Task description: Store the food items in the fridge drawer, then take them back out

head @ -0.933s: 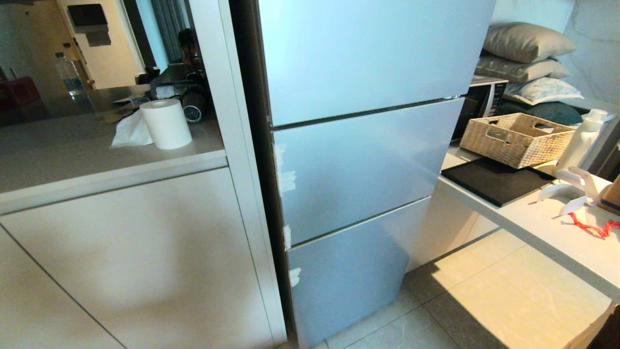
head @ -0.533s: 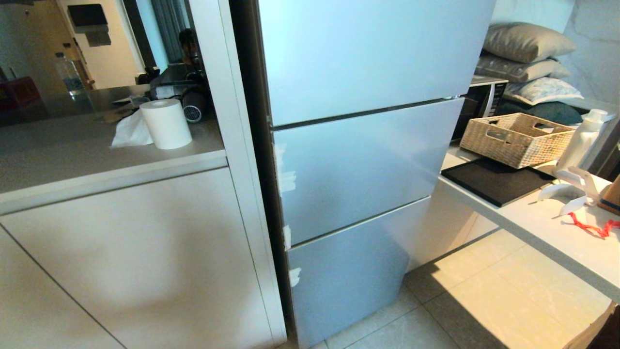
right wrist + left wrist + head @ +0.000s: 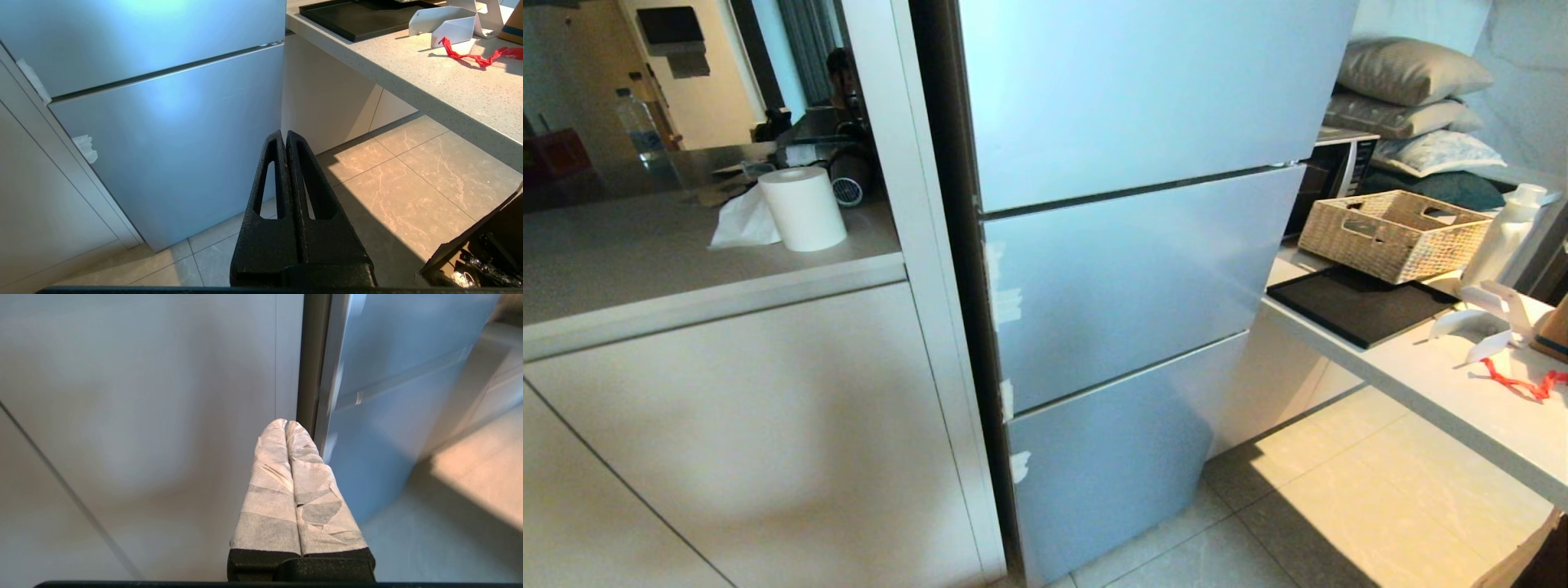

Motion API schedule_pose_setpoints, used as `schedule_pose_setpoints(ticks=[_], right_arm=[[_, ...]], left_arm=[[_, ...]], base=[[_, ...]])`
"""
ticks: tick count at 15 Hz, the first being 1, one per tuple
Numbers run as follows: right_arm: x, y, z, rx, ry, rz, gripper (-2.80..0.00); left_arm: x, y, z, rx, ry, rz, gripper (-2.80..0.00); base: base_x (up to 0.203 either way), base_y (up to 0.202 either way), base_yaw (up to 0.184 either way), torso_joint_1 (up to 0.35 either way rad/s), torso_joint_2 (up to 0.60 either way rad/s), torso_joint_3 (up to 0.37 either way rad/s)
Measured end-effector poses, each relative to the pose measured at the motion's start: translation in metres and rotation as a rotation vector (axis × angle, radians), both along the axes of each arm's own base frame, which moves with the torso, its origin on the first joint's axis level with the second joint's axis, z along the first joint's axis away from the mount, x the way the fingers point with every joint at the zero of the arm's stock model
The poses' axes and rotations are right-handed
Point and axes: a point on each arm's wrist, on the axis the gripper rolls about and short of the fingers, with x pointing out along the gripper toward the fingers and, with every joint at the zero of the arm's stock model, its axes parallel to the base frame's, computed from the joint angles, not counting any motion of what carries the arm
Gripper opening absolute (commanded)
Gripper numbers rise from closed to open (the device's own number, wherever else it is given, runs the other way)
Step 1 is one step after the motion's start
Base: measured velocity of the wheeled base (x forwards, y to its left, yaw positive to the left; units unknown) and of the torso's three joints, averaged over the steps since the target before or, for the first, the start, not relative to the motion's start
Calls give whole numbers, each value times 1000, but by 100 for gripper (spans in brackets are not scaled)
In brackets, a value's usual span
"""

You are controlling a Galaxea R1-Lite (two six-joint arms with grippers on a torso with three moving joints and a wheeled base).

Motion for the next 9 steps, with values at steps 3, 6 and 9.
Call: schedule_pose_setpoints(ticks=[3,6,9], right_arm=[[0,0,0,0,0,0,-280],[0,0,0,0,0,0,-280],[0,0,0,0,0,0,-280]], left_arm=[[-6,-1,33,-63,-55,-48,-280],[11,-2,57,-223,56,-140,-280],[51,-6,81,-425,209,-265,-280]], base=[[0,0,0,0,0,0],[0,0,0,0,0,0],[0,0,0,0,0,0]])
